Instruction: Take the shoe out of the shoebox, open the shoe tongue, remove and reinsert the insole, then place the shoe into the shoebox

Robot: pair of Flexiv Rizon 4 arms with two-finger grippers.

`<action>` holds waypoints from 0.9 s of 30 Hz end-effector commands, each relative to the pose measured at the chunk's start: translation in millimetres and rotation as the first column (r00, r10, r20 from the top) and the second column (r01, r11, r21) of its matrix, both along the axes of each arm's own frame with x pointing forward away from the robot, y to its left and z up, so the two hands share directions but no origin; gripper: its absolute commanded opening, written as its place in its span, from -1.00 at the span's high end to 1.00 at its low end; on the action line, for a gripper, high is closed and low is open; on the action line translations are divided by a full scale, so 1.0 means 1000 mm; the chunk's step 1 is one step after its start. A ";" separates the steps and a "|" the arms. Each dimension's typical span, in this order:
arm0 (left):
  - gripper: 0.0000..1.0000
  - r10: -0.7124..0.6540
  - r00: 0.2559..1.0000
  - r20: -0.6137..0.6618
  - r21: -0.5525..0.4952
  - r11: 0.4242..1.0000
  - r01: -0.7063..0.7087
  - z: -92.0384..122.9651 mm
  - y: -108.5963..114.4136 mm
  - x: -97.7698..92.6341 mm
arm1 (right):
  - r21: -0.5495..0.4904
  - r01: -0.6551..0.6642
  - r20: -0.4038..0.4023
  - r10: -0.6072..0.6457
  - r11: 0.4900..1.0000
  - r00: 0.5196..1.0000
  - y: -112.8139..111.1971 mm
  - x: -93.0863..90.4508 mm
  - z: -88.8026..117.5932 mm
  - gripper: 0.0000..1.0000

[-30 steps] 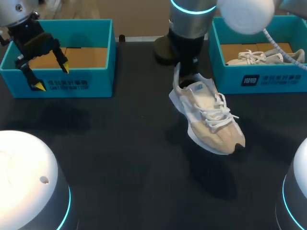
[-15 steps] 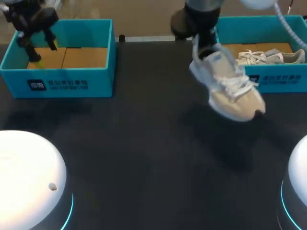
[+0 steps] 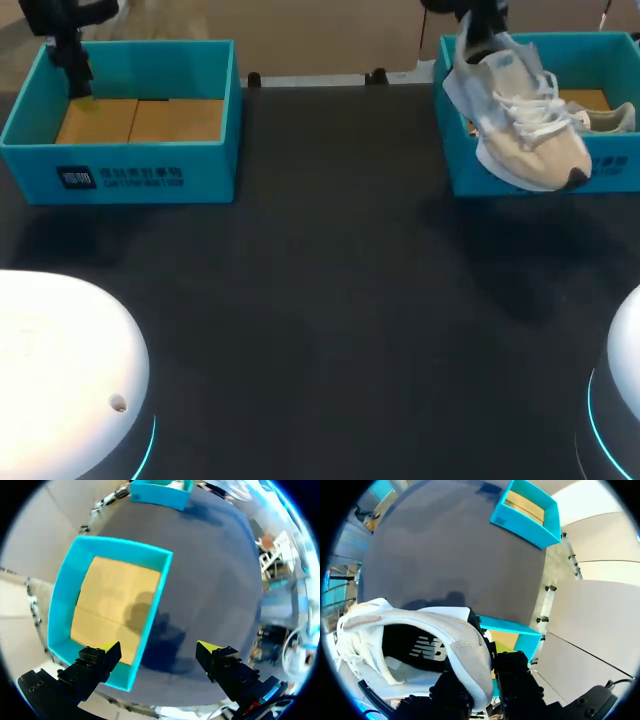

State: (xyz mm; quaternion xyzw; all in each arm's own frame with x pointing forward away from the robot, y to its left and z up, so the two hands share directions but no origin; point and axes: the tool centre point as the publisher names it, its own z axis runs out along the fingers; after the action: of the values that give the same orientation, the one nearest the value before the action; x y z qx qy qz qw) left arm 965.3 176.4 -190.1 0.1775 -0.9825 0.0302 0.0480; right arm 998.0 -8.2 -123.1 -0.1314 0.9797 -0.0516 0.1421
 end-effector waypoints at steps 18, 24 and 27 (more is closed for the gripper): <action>-1.00 0.939 0.341 0.036 0.215 0.326 -0.921 0.003 0.013 0.027 | 0.031 0.130 0.010 -0.130 0.991 0.991 -0.088 0.071 0.027 1.00; -1.00 0.982 0.187 0.039 0.195 0.176 -0.965 0.003 0.027 0.036 | -0.009 0.160 -0.001 -0.160 0.987 0.987 -0.118 0.116 0.035 1.00; -1.00 0.992 0.128 0.018 0.186 0.122 -0.975 0.004 0.037 0.038 | -0.016 0.165 -0.009 -0.165 0.986 0.986 -0.126 0.133 0.037 1.00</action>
State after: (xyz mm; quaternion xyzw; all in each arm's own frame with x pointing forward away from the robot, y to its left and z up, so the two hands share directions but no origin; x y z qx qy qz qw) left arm 997.4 207.3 -187.6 0.5955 -0.8017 -0.0404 0.0320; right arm 1104.0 -133.4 -90.7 -0.0523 0.9829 -0.0695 0.1624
